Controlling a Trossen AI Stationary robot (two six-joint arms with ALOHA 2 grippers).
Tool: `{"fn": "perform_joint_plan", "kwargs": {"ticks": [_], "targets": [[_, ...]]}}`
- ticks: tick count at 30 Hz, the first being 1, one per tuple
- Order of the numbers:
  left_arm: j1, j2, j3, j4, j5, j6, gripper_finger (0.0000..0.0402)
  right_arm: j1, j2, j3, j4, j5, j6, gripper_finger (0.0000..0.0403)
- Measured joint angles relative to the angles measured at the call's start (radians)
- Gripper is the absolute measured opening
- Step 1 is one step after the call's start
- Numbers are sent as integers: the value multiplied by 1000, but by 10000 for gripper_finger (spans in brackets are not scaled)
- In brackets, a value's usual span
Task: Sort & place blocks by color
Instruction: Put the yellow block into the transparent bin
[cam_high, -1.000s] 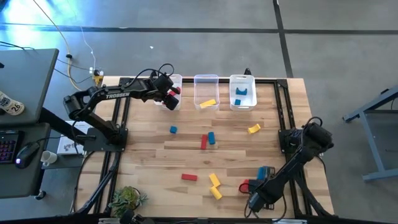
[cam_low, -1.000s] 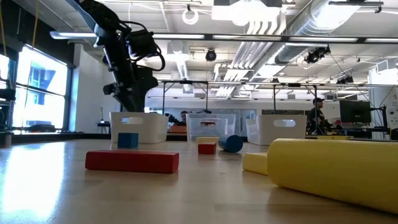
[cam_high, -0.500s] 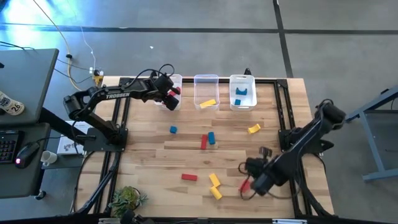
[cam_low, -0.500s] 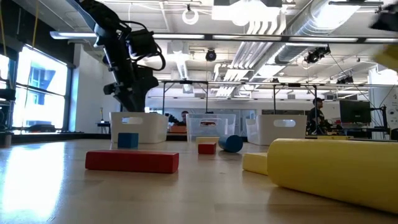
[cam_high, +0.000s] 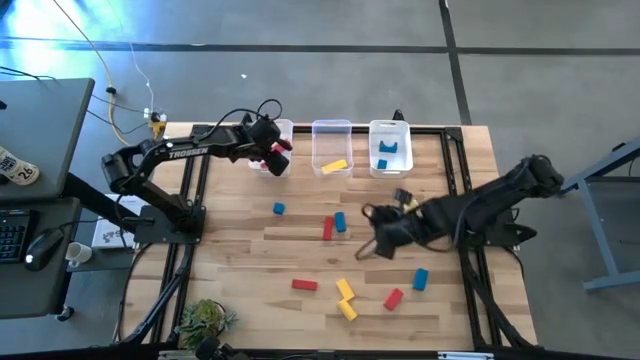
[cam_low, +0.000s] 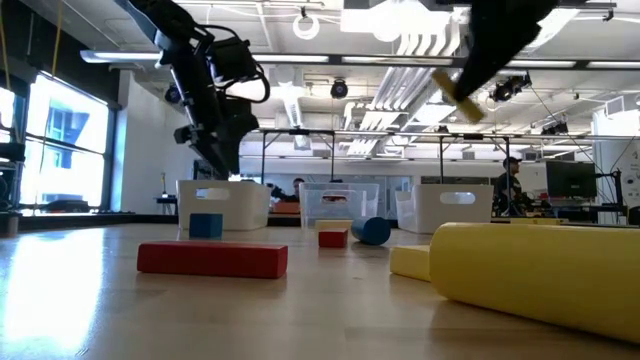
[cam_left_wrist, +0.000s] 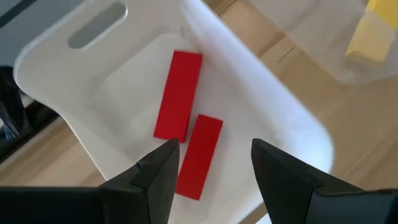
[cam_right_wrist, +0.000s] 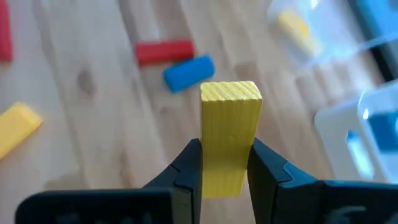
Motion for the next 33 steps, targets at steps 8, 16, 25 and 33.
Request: {"fn": "perform_joint_plan", "kwargs": {"ticks": [8, 16, 25, 33], "targets": [[-38, -44, 24, -26, 0, 5, 187, -206, 0, 1, 242, 26, -309, 65], [-112, -80, 24, -115, 0, -5, 187, -376, 0, 1, 509, 26, -495, 65], [-232, -80, 24, -169, 8, -54, 187, -516, 0, 1, 646, 25, -504, 65], [-351, -80, 23, -169, 10, -117, 187, -606, 63, 2, 778, -48, -506, 65]]}}
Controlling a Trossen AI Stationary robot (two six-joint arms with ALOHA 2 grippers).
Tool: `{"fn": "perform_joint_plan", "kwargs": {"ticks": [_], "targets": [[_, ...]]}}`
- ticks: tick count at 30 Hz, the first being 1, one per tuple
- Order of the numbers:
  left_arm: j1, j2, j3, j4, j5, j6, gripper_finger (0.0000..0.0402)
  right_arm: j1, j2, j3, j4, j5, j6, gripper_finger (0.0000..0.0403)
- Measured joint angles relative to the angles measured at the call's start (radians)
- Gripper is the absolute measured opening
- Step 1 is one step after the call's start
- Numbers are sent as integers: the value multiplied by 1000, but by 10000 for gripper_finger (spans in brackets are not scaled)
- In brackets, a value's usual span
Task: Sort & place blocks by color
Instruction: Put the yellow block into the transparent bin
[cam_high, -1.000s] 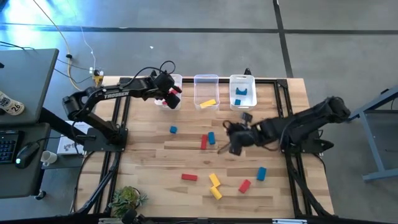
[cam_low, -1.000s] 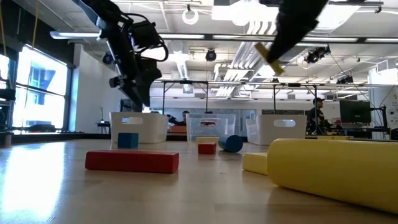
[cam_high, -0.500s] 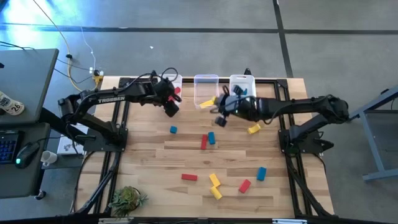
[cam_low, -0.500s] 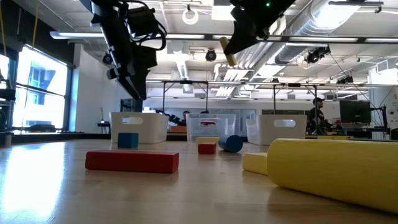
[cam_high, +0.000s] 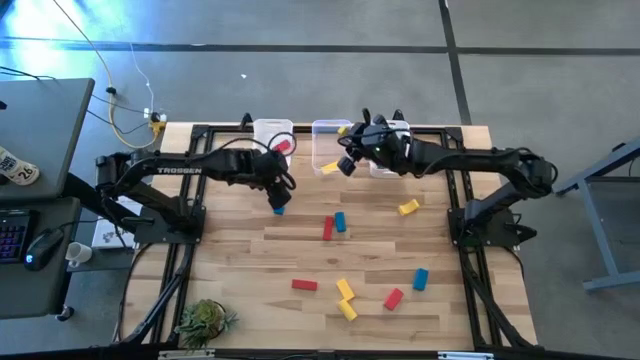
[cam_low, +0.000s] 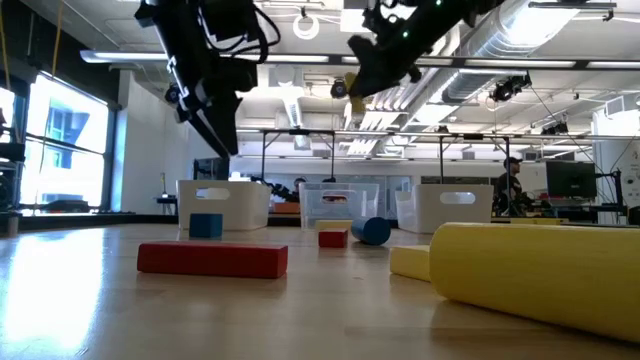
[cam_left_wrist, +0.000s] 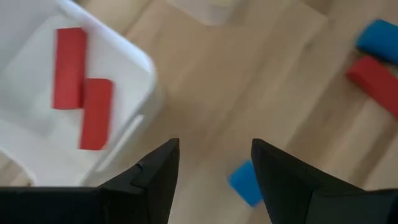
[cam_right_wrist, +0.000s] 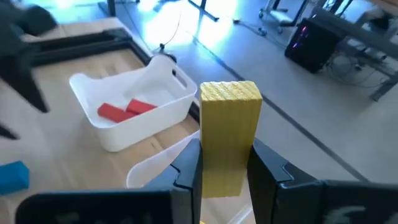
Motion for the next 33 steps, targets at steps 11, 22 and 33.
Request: {"fn": "perform_joint_plan", "kwargs": {"ticks": [11, 22, 33], "targets": [[-151, 0, 0, 7, 72, -50, 187, -52, 183, 0, 9, -39, 5, 65], [-252, 0, 0, 30, 108, -68, 187, -59, 300, 0, 13, -40, 28, 65], [-349, 4, 0, 49, 124, -69, 187, -69, 305, 0, 84, -58, 26, 117]]}}
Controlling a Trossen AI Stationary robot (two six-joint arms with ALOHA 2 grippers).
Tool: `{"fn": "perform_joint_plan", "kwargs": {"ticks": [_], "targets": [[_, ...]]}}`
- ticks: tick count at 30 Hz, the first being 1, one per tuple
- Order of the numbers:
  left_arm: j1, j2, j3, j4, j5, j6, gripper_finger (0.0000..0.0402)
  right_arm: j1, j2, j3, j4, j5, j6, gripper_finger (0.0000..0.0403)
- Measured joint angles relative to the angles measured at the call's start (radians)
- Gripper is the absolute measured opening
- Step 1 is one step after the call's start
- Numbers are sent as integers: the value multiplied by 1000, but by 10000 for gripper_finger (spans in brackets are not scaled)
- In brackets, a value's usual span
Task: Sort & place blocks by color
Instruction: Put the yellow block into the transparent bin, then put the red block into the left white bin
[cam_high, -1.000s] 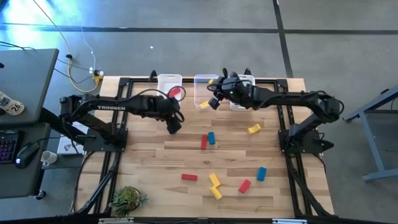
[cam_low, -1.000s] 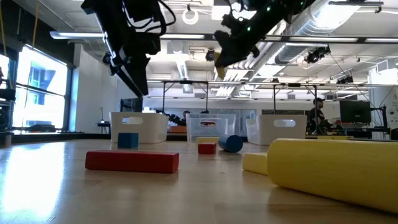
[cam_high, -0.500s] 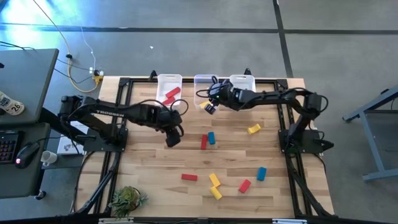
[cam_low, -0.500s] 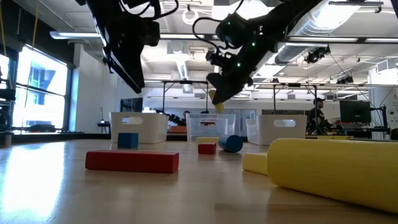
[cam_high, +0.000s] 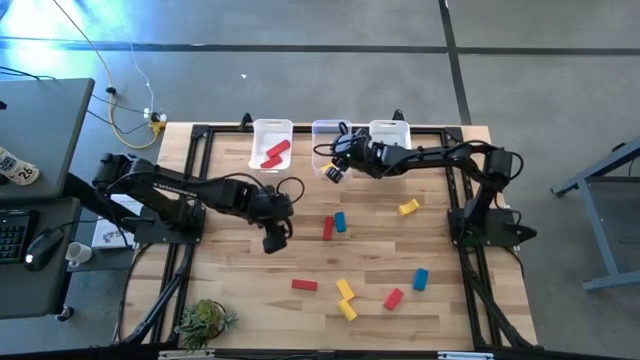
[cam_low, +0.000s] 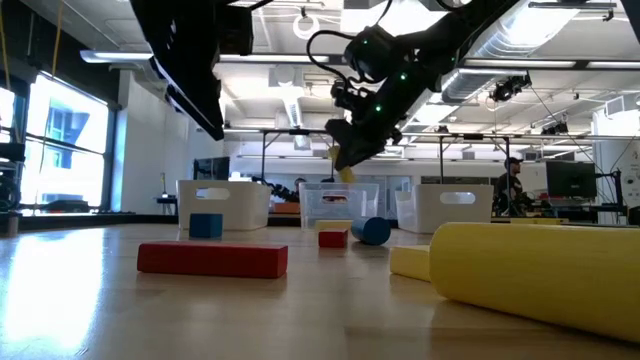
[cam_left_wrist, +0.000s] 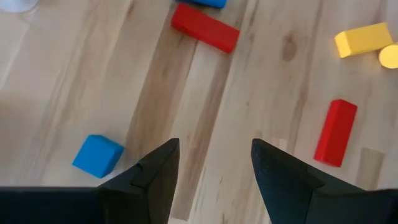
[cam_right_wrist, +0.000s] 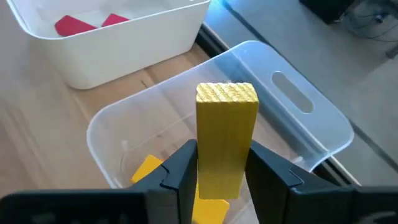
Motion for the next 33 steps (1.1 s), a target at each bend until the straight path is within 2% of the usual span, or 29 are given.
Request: {"fn": "perform_joint_plan", "kwargs": {"ticks": [5, 12, 18, 28, 33], "targets": [[-20, 4, 0, 37, -1, 0, 187, -18, 0, 0, -4, -26, 0, 138], [-21, 4, 0, 36, -1, 0, 187, -21, 0, 0, 12, -25, -24, 192], [-33, 3, 0, 37, 59, 0, 187, -20, 0, 0, 14, -25, -26, 228], [-59, 3, 0, 37, 64, 0, 187, -19, -1, 0, 15, -26, -26, 239], [-76, 3, 0, 38, 94, 58, 189, -19, -28, 0, 14, -29, -24, 239]]}}
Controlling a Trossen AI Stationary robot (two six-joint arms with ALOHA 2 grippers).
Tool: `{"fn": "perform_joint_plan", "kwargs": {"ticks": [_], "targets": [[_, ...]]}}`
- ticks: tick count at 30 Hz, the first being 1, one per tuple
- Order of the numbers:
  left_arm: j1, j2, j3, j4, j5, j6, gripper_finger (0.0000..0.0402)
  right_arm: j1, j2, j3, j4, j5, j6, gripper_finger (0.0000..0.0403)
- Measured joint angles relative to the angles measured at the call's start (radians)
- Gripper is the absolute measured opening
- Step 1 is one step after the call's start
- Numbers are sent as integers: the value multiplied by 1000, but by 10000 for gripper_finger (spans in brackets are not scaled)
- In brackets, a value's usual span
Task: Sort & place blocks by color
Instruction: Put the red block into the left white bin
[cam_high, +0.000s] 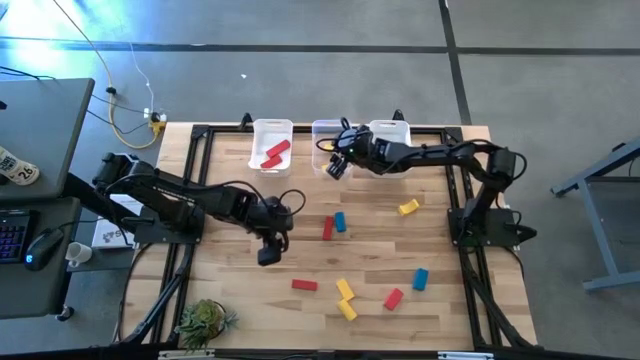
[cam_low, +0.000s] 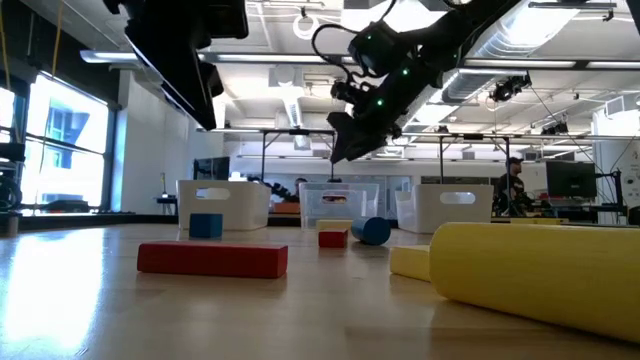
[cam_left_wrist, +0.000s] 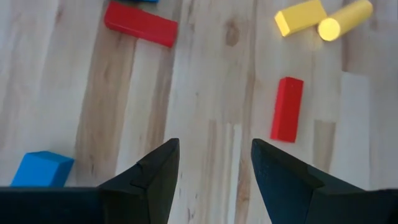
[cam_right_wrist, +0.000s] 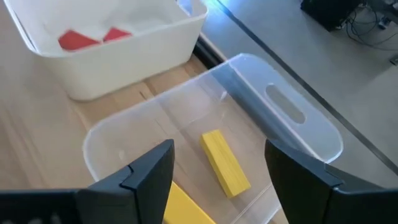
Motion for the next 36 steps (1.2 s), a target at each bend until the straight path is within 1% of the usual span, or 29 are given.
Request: {"fn": "perform_joint_plan", "kwargs": {"ticks": [3, 6, 9, 11, 16, 20, 23, 27, 31, 36], "targets": [[-4, 0, 0, 0, 14, 1, 202, 2, -35, 0, 0, -18, 6, 239], [-9, 0, 0, 5, 7, -13, 222, 9, -75, 0, -2, -78, 7, 239], [-14, 0, 0, 64, -15, -26, 240, 28, -113, 0, -16, -127, 8, 239], [-20, 0, 0, 109, -20, -34, 246, 45, -139, 0, -28, -130, 8, 239], [-59, -1, 0, 185, -23, -39, 243, 77, -195, 0, -53, -112, 6, 239], [-103, -1, 0, 200, -86, -57, 239, 91, -226, 0, -74, -82, 34, 239], [-140, -1, 0, 204, -133, -57, 237, 94, -241, 0, -100, -82, 79, 239], [-179, 12, 0, 206, -163, -56, 237, 94, -246, 0, -137, -113, 166, 239], [-201, 54, 0, 214, -200, -25, 237, 98, -246, 0, -171, -167, 227, 239], [-206, 128, 0, 259, -194, -22, 236, 121, -244, 0, -193, -178, 233, 239]]}}
